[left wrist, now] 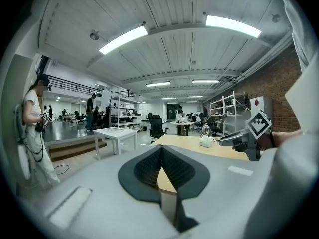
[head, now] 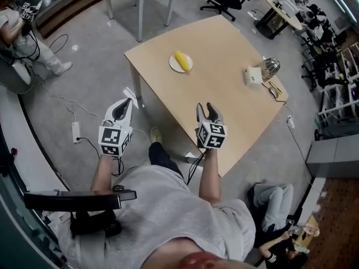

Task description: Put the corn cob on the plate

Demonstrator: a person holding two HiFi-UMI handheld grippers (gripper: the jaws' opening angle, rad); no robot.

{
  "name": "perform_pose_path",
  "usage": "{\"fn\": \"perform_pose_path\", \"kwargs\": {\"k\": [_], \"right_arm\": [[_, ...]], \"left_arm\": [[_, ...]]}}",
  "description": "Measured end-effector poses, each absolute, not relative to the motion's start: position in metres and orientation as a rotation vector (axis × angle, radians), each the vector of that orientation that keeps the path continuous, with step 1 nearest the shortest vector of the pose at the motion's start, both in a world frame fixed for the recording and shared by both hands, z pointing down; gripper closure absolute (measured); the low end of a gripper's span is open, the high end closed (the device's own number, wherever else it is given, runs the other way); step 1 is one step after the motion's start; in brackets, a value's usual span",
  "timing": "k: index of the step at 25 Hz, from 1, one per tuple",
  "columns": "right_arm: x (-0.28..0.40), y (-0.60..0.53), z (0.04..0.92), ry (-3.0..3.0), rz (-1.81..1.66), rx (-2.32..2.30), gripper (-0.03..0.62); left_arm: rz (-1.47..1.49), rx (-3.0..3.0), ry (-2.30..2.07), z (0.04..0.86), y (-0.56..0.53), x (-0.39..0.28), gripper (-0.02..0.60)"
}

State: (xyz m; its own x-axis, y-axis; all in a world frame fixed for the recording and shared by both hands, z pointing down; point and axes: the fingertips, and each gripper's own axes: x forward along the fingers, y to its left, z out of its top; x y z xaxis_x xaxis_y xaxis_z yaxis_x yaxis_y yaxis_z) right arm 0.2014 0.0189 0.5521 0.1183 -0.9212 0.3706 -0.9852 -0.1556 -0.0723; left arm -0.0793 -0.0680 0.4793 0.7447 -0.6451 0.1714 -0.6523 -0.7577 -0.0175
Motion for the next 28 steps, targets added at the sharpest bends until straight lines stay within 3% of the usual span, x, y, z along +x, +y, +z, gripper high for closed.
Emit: {"fn": "perform_pose_path", "kwargs": {"k": [28], "right_arm": [[0.168, 0.162, 0.509, -1.815, 0.394, 2.483, 0.574]], "left_arm": [[0.199, 2.984, -0.918, 0.456, 0.011, -0.088, 0.563]]}}
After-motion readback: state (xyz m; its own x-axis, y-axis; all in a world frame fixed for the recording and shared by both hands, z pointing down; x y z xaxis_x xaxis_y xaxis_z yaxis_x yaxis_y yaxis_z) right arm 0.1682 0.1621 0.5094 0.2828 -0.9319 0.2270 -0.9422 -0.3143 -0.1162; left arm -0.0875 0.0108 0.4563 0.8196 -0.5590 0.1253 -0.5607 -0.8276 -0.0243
